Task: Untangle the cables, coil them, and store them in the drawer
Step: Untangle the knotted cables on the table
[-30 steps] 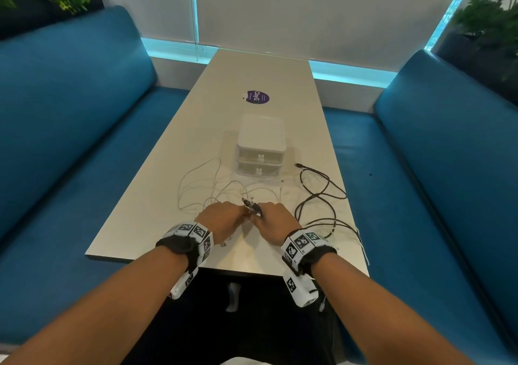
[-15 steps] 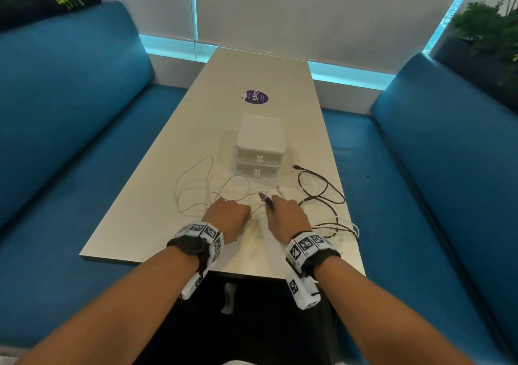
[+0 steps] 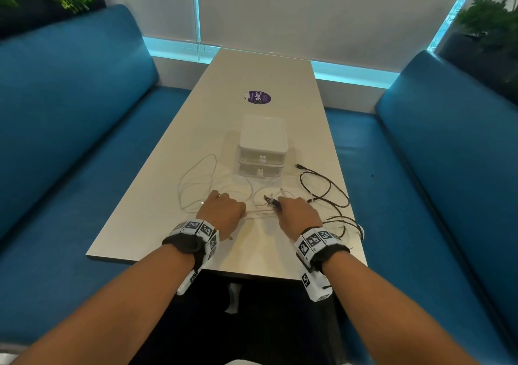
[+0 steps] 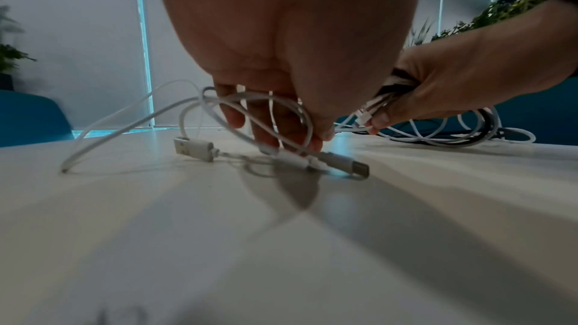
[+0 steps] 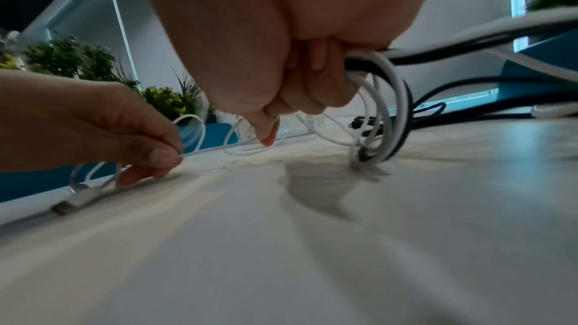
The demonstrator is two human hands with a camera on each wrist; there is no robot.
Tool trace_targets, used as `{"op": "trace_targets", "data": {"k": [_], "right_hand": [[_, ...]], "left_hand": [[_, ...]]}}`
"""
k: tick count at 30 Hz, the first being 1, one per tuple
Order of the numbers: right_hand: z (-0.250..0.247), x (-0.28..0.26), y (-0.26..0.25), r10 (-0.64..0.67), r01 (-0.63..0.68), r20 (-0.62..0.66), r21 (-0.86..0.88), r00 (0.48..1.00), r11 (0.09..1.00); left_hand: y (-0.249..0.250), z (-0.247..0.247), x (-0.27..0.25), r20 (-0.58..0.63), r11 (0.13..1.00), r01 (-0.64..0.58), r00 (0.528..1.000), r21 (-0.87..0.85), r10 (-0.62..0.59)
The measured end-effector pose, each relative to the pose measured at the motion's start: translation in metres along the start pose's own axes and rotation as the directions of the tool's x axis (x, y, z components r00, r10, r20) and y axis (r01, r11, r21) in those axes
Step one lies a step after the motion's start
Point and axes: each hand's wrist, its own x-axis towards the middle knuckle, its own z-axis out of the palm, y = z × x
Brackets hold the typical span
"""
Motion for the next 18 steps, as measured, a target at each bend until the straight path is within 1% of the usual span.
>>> {"op": "trace_targets", "data": {"k": [1, 2, 3, 4, 5, 6, 7, 11, 12, 15, 18], "right_hand": [[-0.001, 0.000, 0.004, 0.022, -0.023, -0.015, -0.025, 1.000, 0.999], [-0.002, 0.001, 0.007, 0.043, -0.044, -0.026, -0.040, 0.999, 0.998], [-0.002, 0.001, 0.009, 0.061, -0.062, -0.029, -0.040, 0.998, 0.997], [-0.002, 0.000, 0.009, 0.072, -0.073, -0.032, -0.024, 0.997, 0.997], [-0.002, -0.001, 0.009, 0.076, -0.075, -0.037, 0.004, 0.996, 0.997], [-0.001, -0.002, 0.008, 0.074, -0.073, -0.043, 0.037, 0.996, 0.997], [-0.001, -0.004, 0.006, 0.066, -0.062, -0.050, 0.073, 0.997, 0.995], [0.001, -0.009, 0.000, -0.010, 0.023, -0.069, 0.200, 0.998, 0.979], [0.002, -0.009, 0.000, -0.029, 0.044, -0.066, 0.233, 0.997, 0.971], [0.003, -0.011, 0.002, -0.097, 0.108, -0.052, 0.294, 0.994, 0.950], [0.002, -0.013, 0.005, -0.122, 0.139, -0.072, 0.337, 0.990, 0.931]], "left_hand": [[-0.002, 0.003, 0.000, 0.010, 1.000, 0.020, 1.000, 0.001, -0.020], [-0.001, 0.001, -0.002, -0.005, 0.997, 0.063, 0.998, -0.053, -0.064], [0.000, 0.000, -0.004, 0.017, 0.990, 0.100, 0.995, -0.095, -0.098], [0.001, -0.002, -0.004, 0.030, 0.995, 0.070, 0.997, -0.069, -0.068], [0.004, -0.004, -0.003, 0.067, 1.000, 0.025, 0.997, -0.014, -0.024], [0.006, -0.005, -0.003, 0.088, 0.998, 0.048, 0.995, -0.038, -0.044], [0.008, -0.005, -0.003, 0.091, 0.998, 0.044, 0.995, -0.053, -0.039], [0.021, -0.008, -0.001, 0.039, 0.987, 0.028, 0.999, -0.160, -0.022], [0.024, -0.008, -0.001, 0.025, 0.986, 0.016, 1.000, -0.166, -0.012], [0.030, -0.010, 0.002, 0.032, 0.975, -0.031, 0.999, -0.221, 0.038], [0.031, -0.014, 0.003, 0.037, 0.952, -0.082, 0.995, -0.294, 0.097]]}}
